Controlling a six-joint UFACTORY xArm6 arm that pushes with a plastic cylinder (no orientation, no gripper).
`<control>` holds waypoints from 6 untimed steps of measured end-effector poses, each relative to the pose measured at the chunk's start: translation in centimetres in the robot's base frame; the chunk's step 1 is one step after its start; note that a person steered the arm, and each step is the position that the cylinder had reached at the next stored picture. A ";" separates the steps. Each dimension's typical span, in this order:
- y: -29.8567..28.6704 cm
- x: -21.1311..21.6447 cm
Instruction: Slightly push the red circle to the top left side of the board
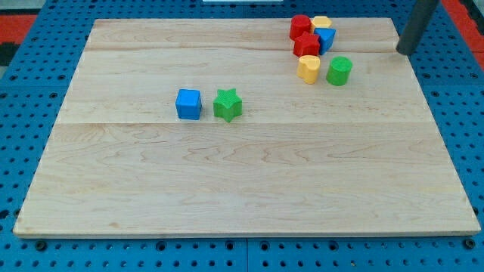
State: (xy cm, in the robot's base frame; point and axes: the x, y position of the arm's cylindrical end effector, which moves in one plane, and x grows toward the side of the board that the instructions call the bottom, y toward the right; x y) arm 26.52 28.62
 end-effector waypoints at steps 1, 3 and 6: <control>-0.2 -3.1; -9.9 -6.7; -17.5 -7.1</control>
State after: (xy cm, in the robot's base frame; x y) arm 19.38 11.16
